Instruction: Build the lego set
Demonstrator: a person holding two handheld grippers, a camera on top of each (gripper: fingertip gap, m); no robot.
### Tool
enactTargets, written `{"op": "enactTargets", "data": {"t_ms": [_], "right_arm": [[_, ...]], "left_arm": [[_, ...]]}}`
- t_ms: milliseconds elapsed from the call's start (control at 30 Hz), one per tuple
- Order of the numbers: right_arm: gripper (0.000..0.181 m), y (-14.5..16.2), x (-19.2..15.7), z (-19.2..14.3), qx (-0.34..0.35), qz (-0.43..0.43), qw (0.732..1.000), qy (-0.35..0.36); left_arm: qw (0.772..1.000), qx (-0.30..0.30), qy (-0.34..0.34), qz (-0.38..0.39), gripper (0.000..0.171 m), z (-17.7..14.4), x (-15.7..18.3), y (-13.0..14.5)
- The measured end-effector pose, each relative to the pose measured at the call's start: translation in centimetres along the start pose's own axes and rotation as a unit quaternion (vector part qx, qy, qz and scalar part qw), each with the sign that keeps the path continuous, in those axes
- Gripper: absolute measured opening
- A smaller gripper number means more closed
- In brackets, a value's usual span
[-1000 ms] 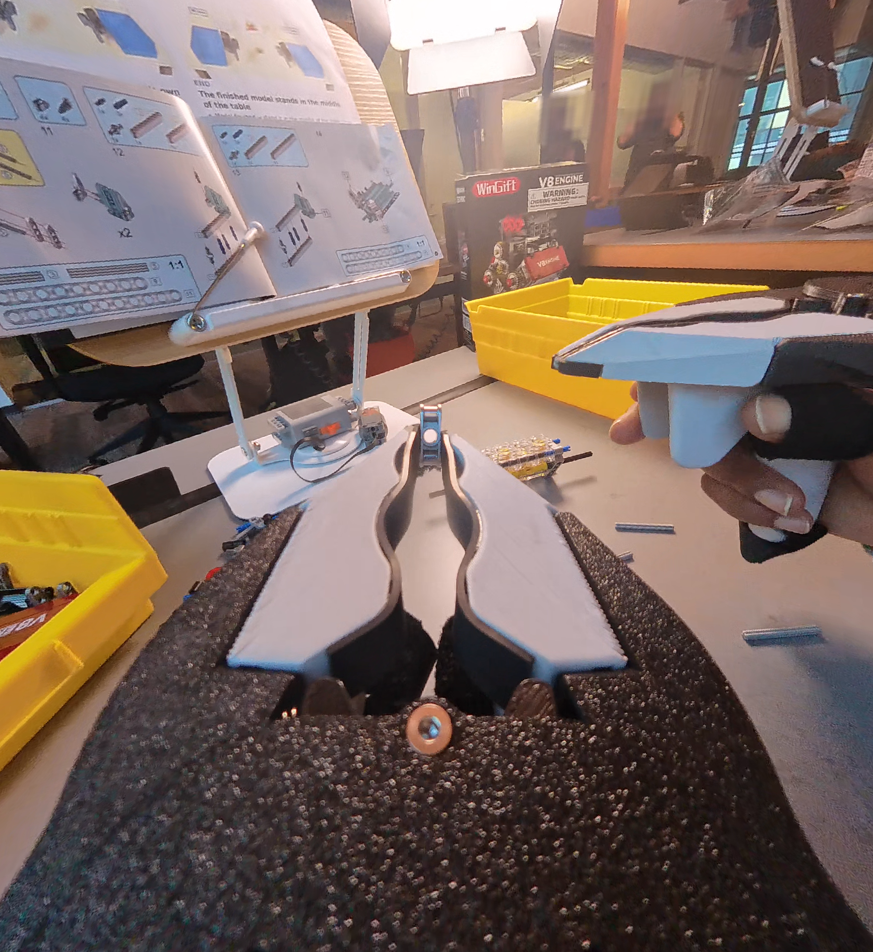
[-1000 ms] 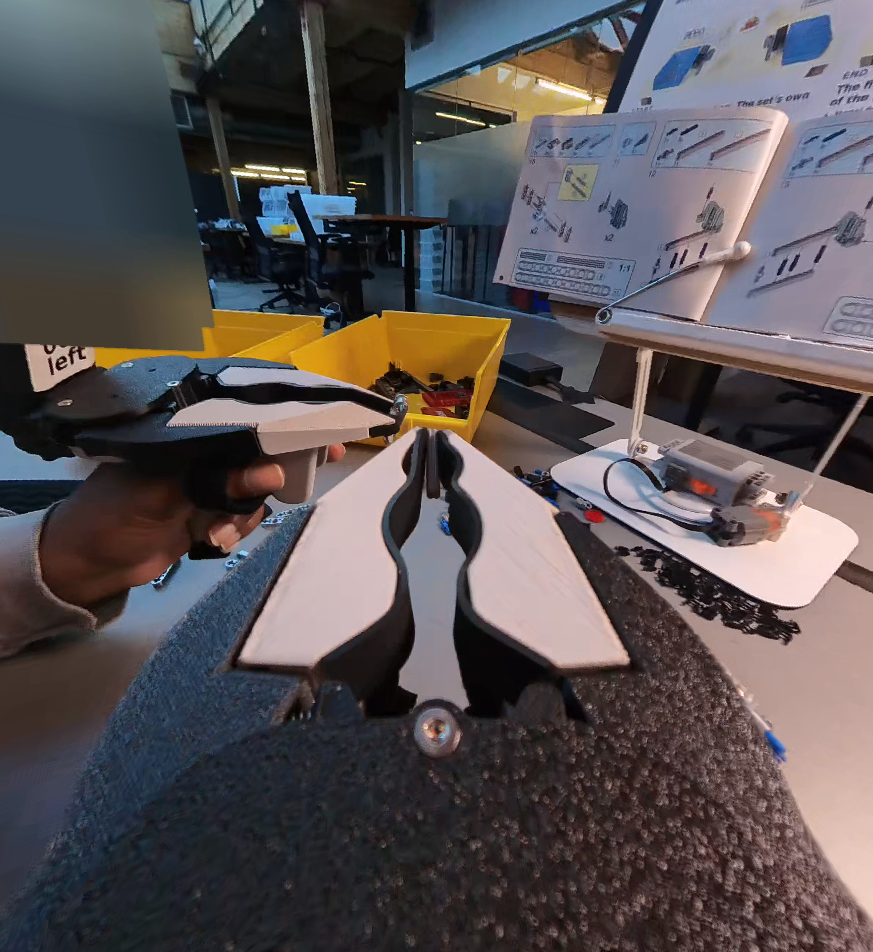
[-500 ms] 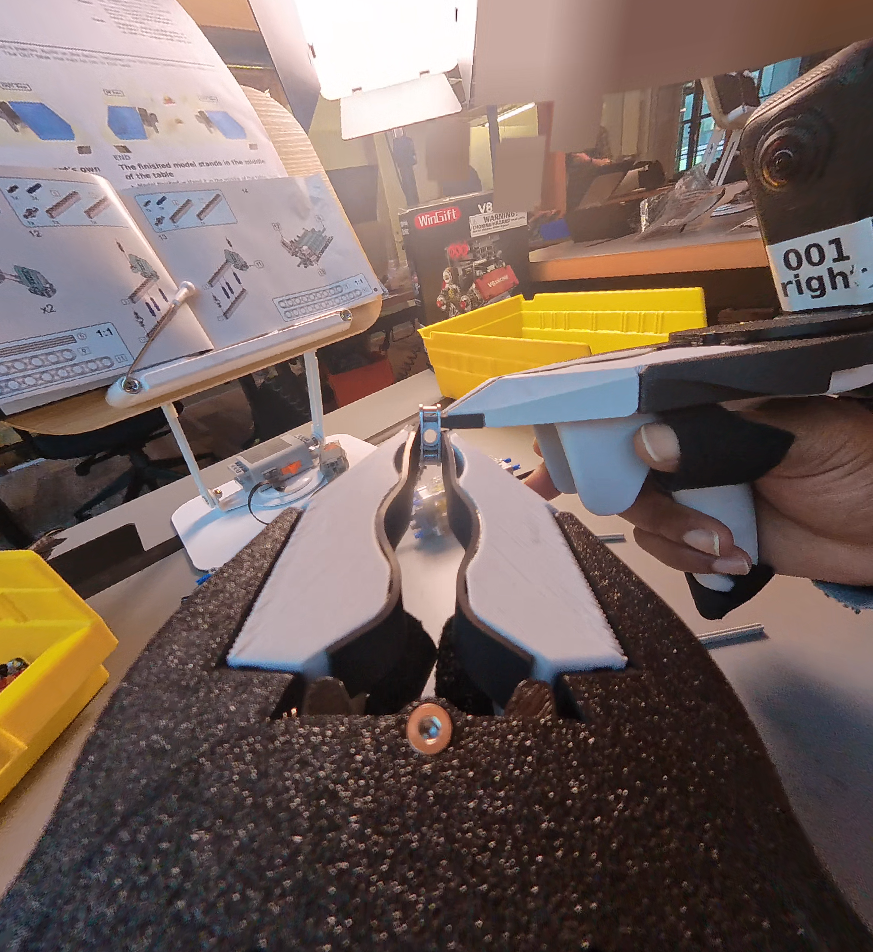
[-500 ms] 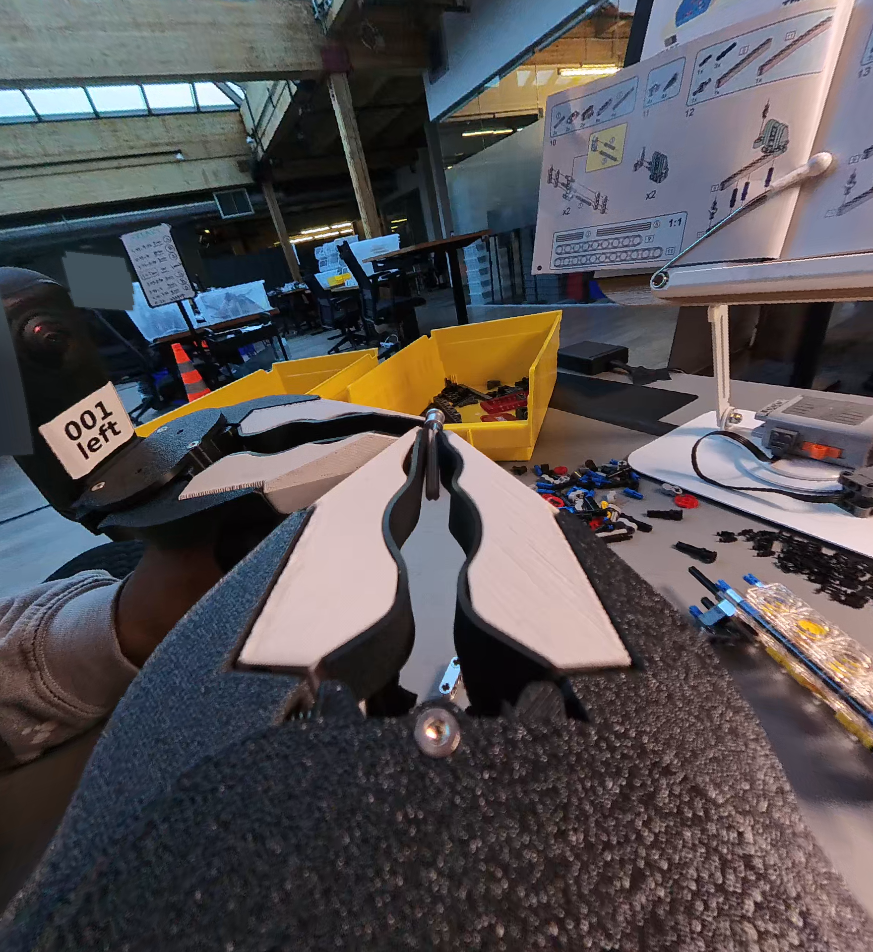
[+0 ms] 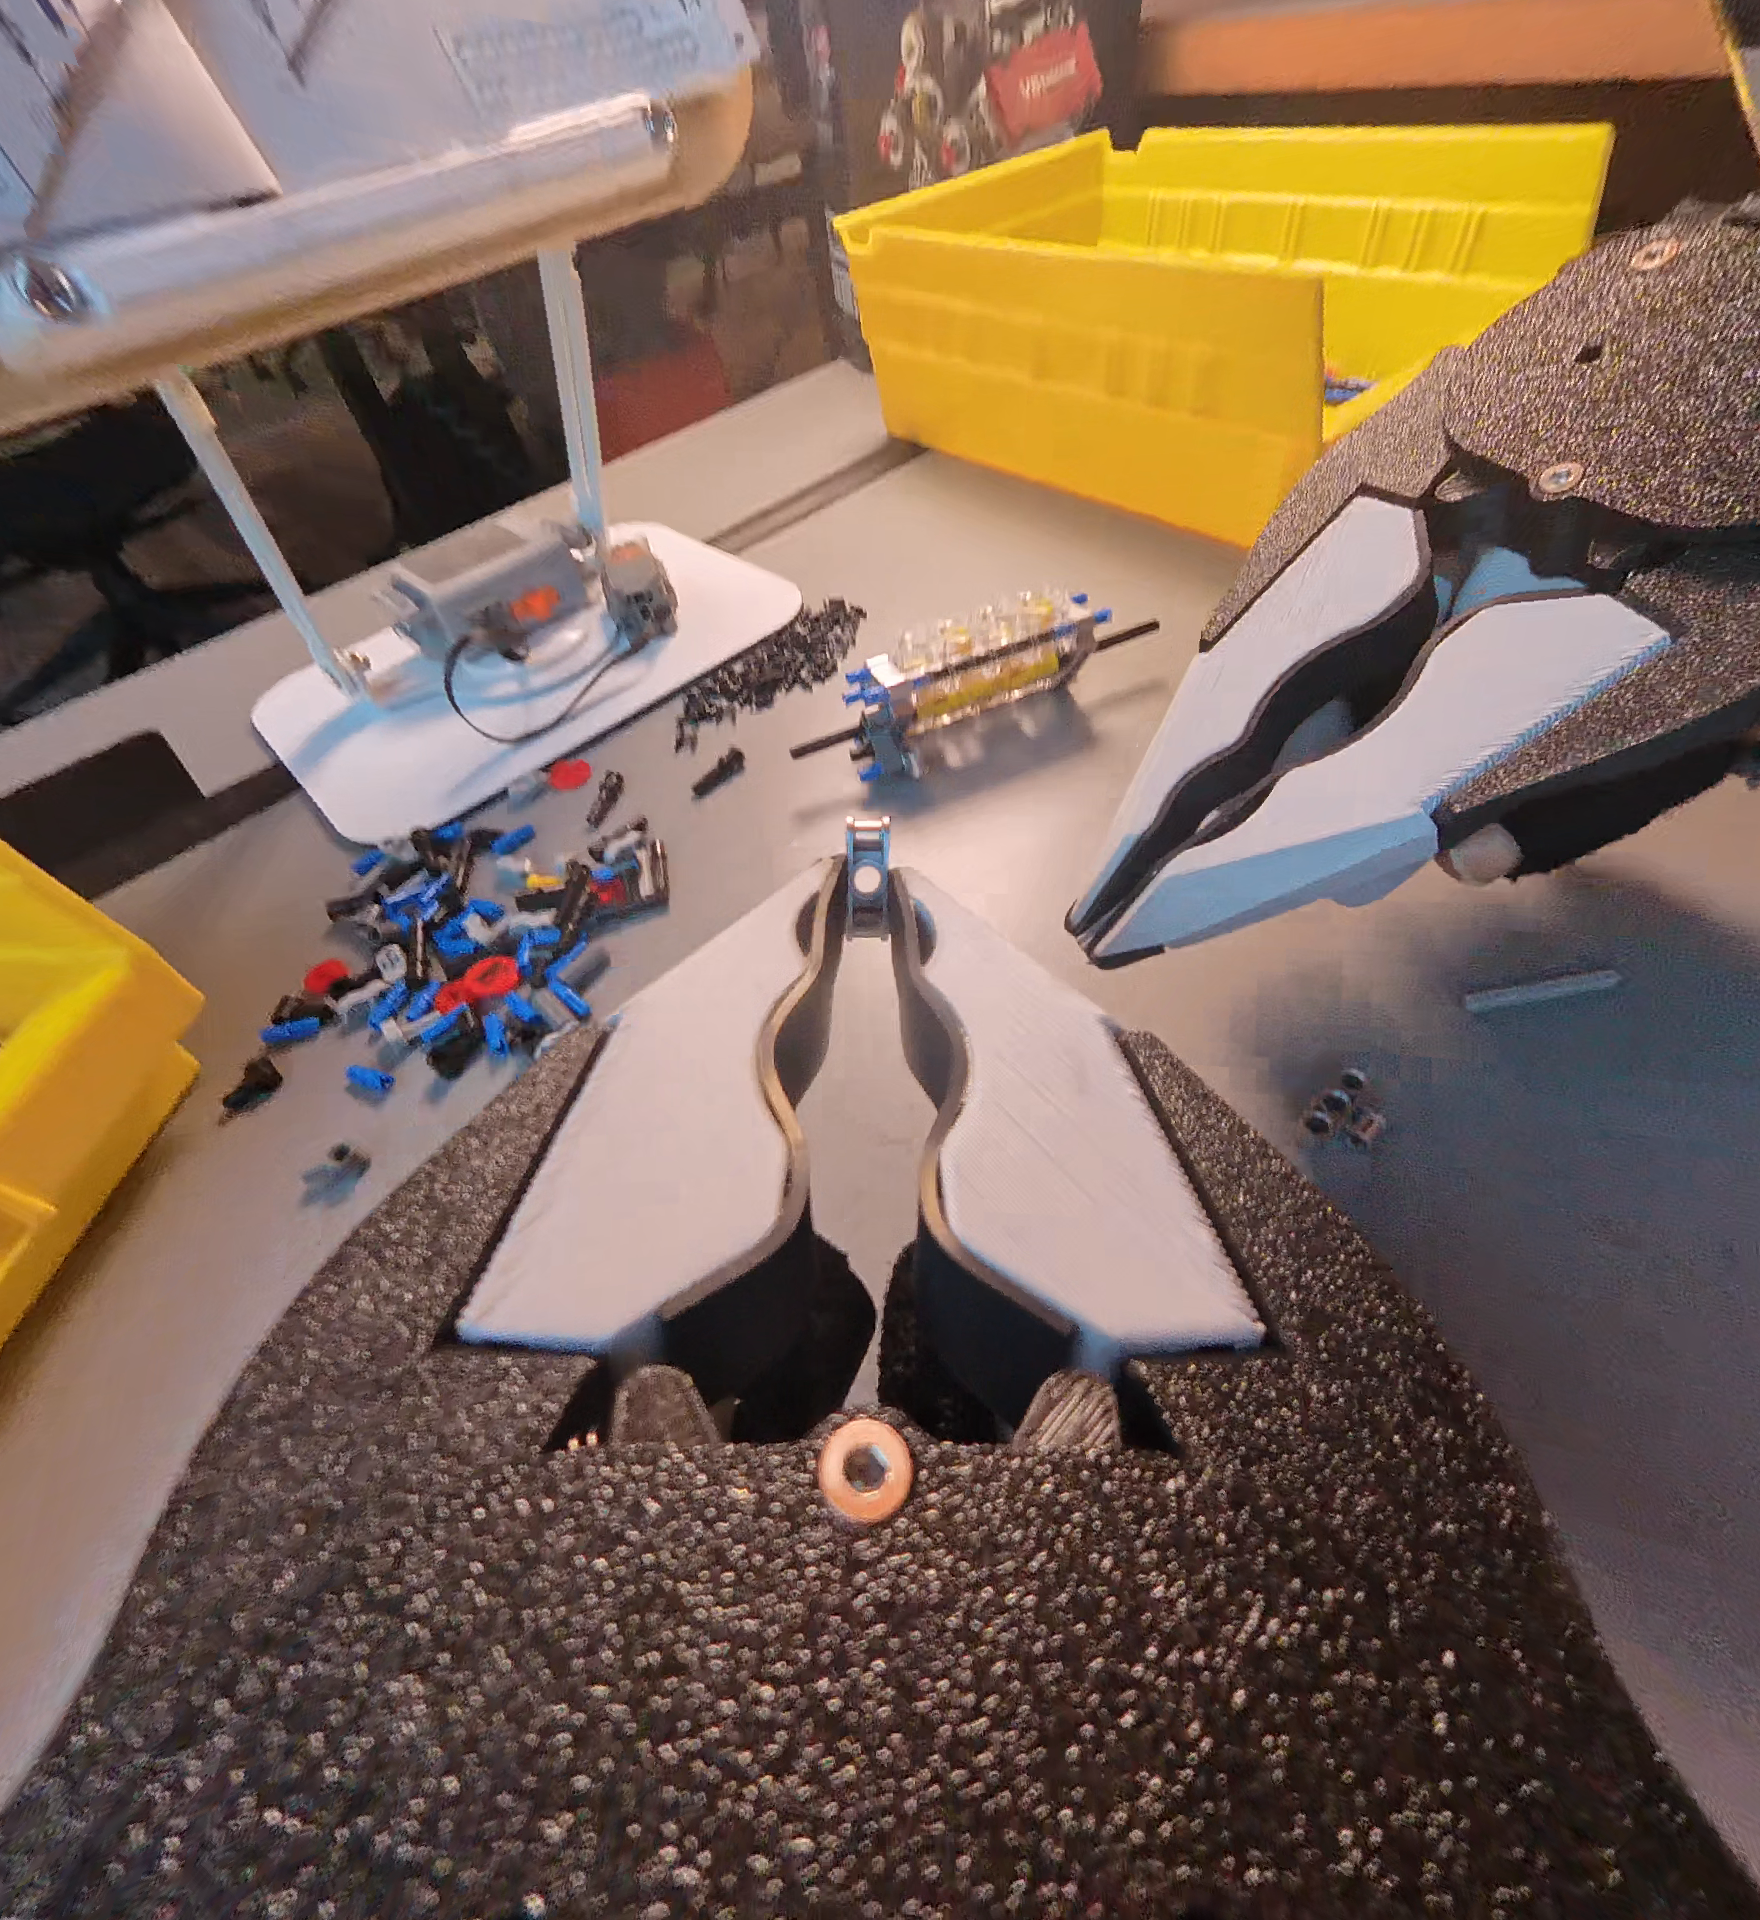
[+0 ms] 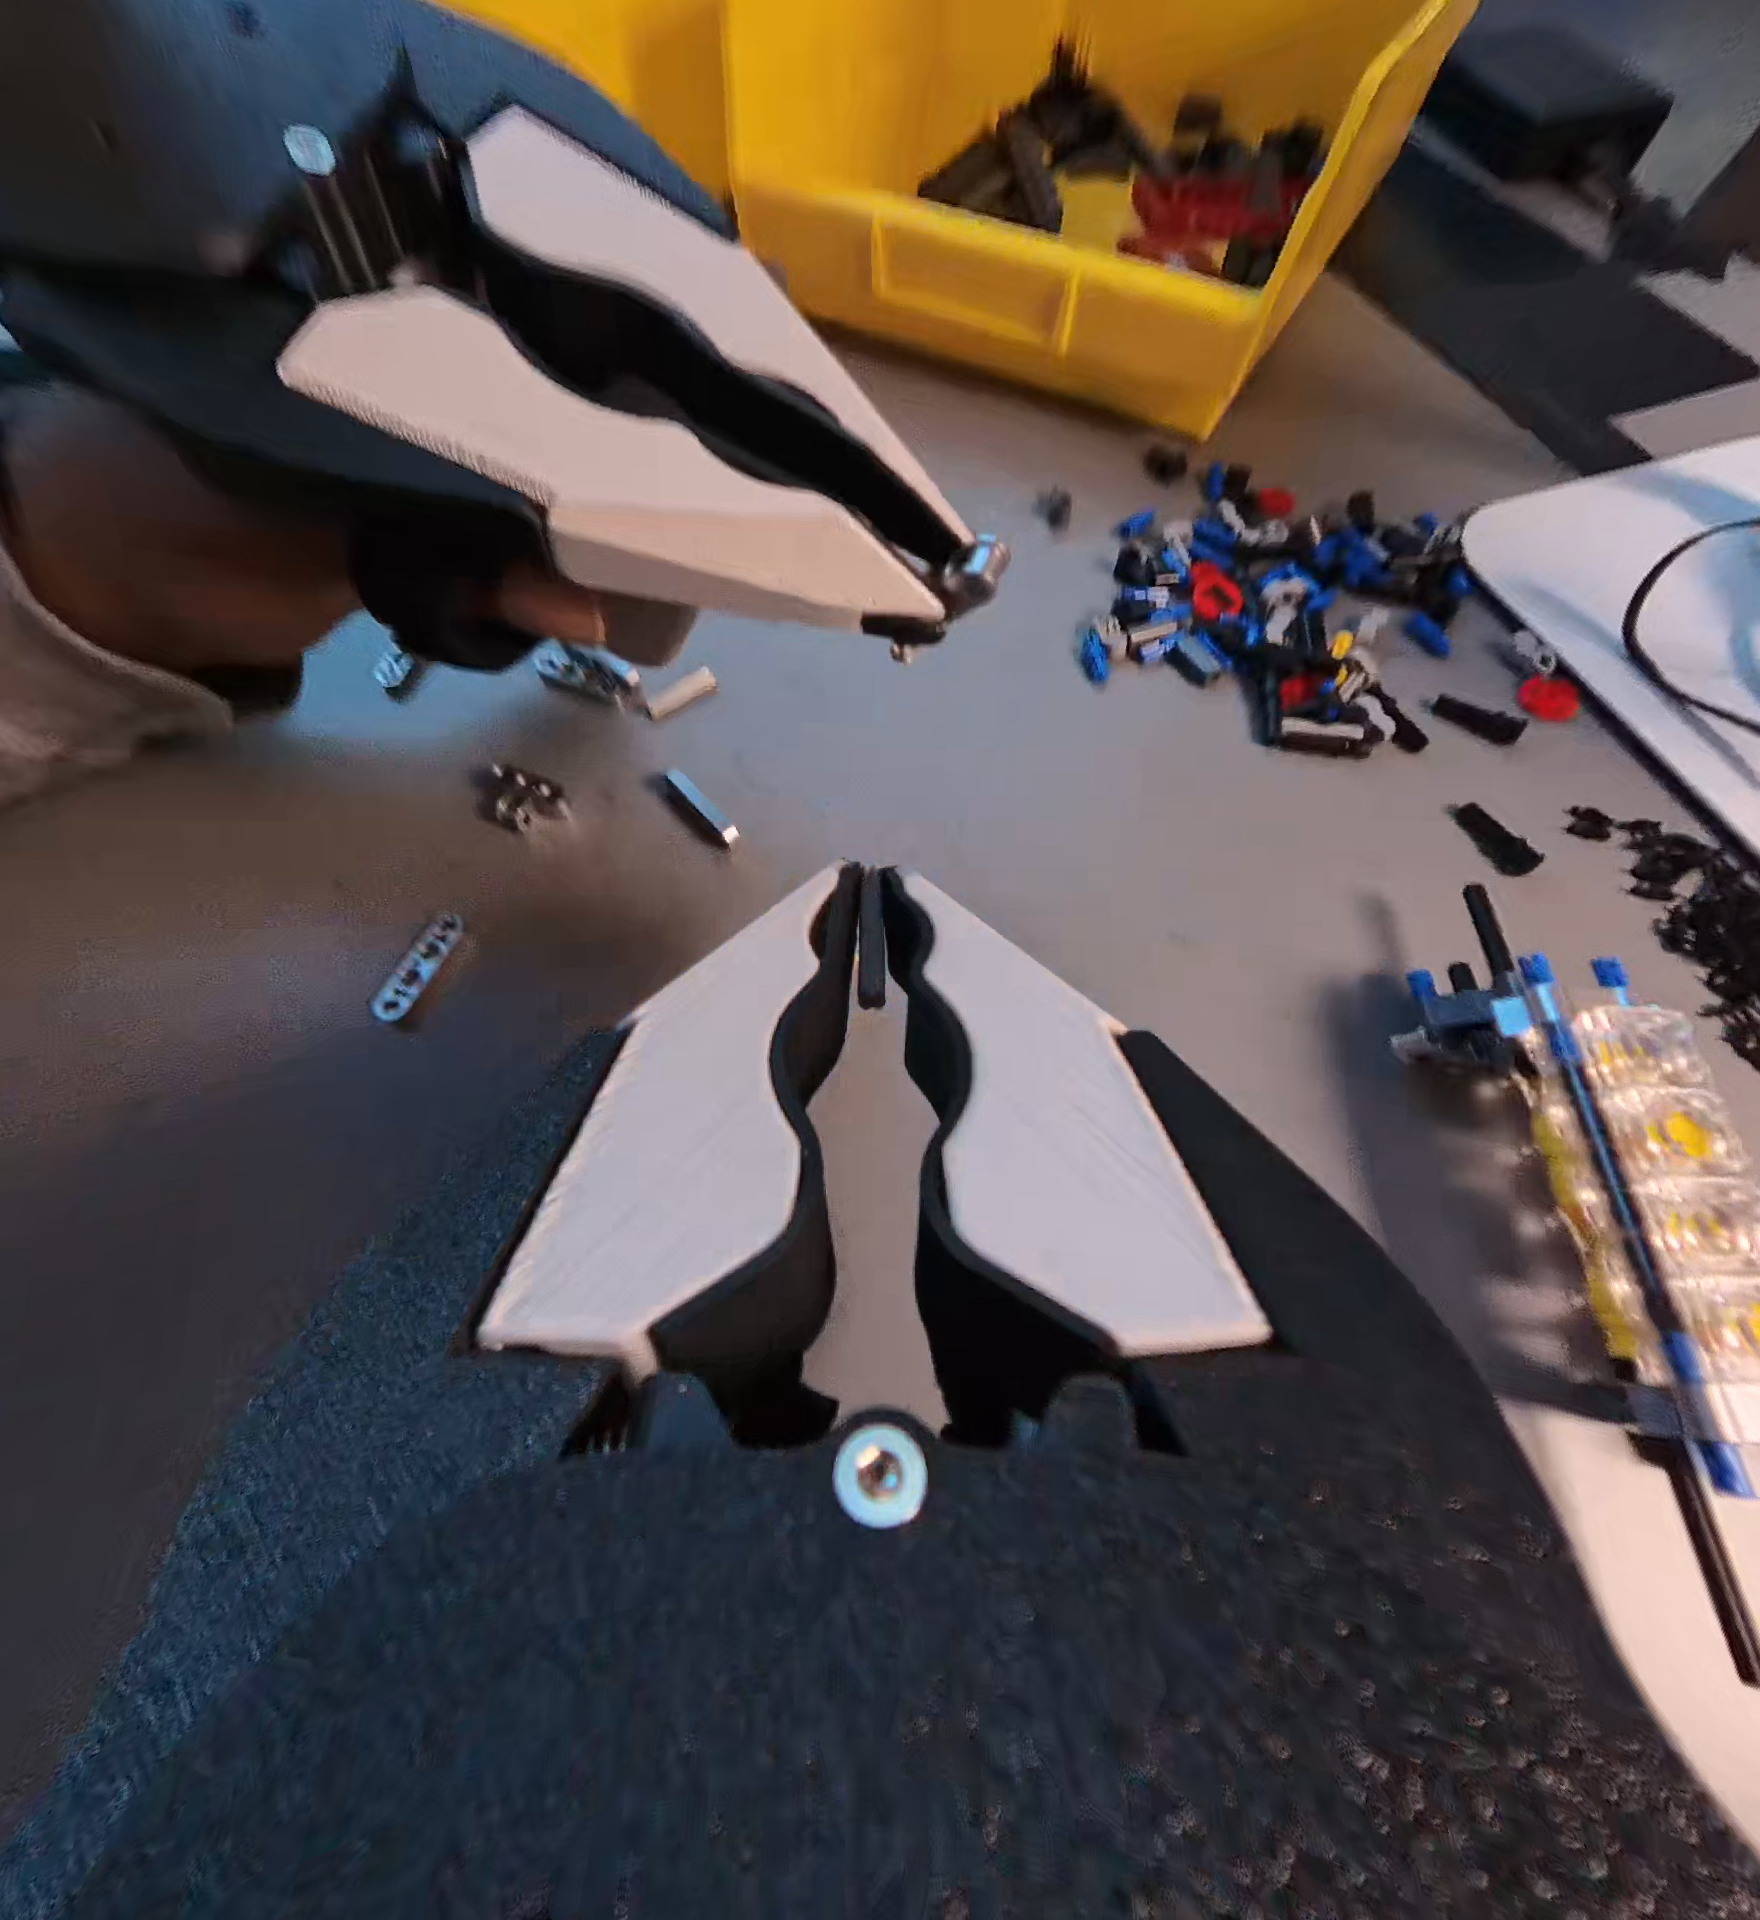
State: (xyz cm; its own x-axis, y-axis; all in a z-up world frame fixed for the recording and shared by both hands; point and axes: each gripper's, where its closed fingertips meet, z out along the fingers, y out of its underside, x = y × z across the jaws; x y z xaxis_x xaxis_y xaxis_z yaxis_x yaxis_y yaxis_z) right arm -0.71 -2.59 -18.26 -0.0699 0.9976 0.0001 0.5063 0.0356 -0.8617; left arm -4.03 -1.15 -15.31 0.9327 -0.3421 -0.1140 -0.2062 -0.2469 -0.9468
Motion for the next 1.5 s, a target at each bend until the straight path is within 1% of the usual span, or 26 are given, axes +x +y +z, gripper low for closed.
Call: {"op": "enactTargets", "data": {"t_ms": [100,233,333,433,500,567,667,733,833,933,967,1067,1133,1200,1267,1333,1367,1400,1500], "right_arm": [[0.002,3.1,0.7,0.6,-0.083,-0.031,0.996,0.014],[0.002,5.6,1.1,1.0,-0.147,-0.055,0.987,0.023],[0.009,5.9,0.9,0.8,-0.155,-0.055,0.986,0.011],[0.02,6.3,0.8,-0.1,-0.162,-0.042,0.986,-0.01],[0.021,6.6,0.8,-1.0,-0.167,-0.032,0.985,-0.019],[0.021,6.8,0.8,-1.8,-0.165,-0.019,0.986,-0.019],[0.021,7.6,0.9,-2.2,-0.165,-0.004,0.986,-0.009],[0.017,7.5,1.2,-2.1,-0.157,0.001,0.988,0.004],[0.007,7.5,1.7,-2.0,-0.162,-0.012,0.987,0.022],[0.002,7.5,1.6,-1.9,-0.165,-0.034,0.985,0.024],[0.002,7.5,1.6,-1.9,-0.165,-0.045,0.985,0.027],[0.002,6.8,1.6,-2.0,-0.146,-0.08,0.985,0.035],[0.002,5.1,1.1,-2.2,-0.103,-0.111,0.988,0.032],[0.002,3.1,-0.3,-2.6,-0.054,-0.145,0.988,0.014],[0.002,1.5,-1.9,-2.9,-0.013,-0.172,0.985,-0.005],[0.002,0.5,-3.1,-3.1,0.011,-0.191,0.981,-0.019],[0.002,0.0,-3.6,-3.3,0.023,-0.199,0.98,-0.023],[0.002,-0.1,-4.0,-3.4,0.027,-0.202,0.978,-0.031],[0.002,-0.4,-4.7,-3.6,0.036,-0.206,0.977,-0.047]], "left_arm": [[0.999,-0.031,0.016,-0.009,0.006,0.1,0.3,1.6],[0.999,-0.048,0.025,-0.003,0.006,0.3,0.6,2.2],[0.998,-0.056,0.03,0.001,0.006,0.4,0.8,2.5],[0.998,-0.06,0.035,-0.001,0.006,0.5,1.0,2.7],[0.997,-0.063,0.043,-0.003,0.006,0.4,1.2,2.8],[0.994,-0.084,0.066,-0.007,0.006,0.3,1.9,3.6],[0.982,-0.142,0.126,-0.017,0.006,-0.2,3.8,5.8],[0.97,-0.178,0.165,-0.015,0.006,-0.8,5.2,6.9],[0.954,-0.228,0.195,0.007,0.006,-1.5,6.5,8.4],[0.951,-0.234,0.201,0.006,0.007,-1.4,6.7,8.5],[0.951,-0.234,0.203,0.002,0.012,-1.4,6.6,8.4],[0.956,-0.209,0.205,-0.012,0.018,-1.6,6.4,7.1],[0.963,-0.174,0.204,-0.03,0.023,-1.5,6.1,5.7],[0.967,-0.133,0.213,-0.052,0.026,-1.4,6.1,4.2],[0.959,-0.094,0.252,-0.086,0.025,-1.8,6.7,2.7],[0.949,-0.06,0.288,-0.118,0.02,-2.4,7.2,1.5],[0.944,-0.047,0.303,-0.124,0.014,-2.7,7.4,1.0],[0.939,-0.038,0.316,-0.128,0.007,-3.1,7.7,0.7],[0.931,-0.023,0.339,-0.133,0.003,-3.9,8.2,0.2]]}}
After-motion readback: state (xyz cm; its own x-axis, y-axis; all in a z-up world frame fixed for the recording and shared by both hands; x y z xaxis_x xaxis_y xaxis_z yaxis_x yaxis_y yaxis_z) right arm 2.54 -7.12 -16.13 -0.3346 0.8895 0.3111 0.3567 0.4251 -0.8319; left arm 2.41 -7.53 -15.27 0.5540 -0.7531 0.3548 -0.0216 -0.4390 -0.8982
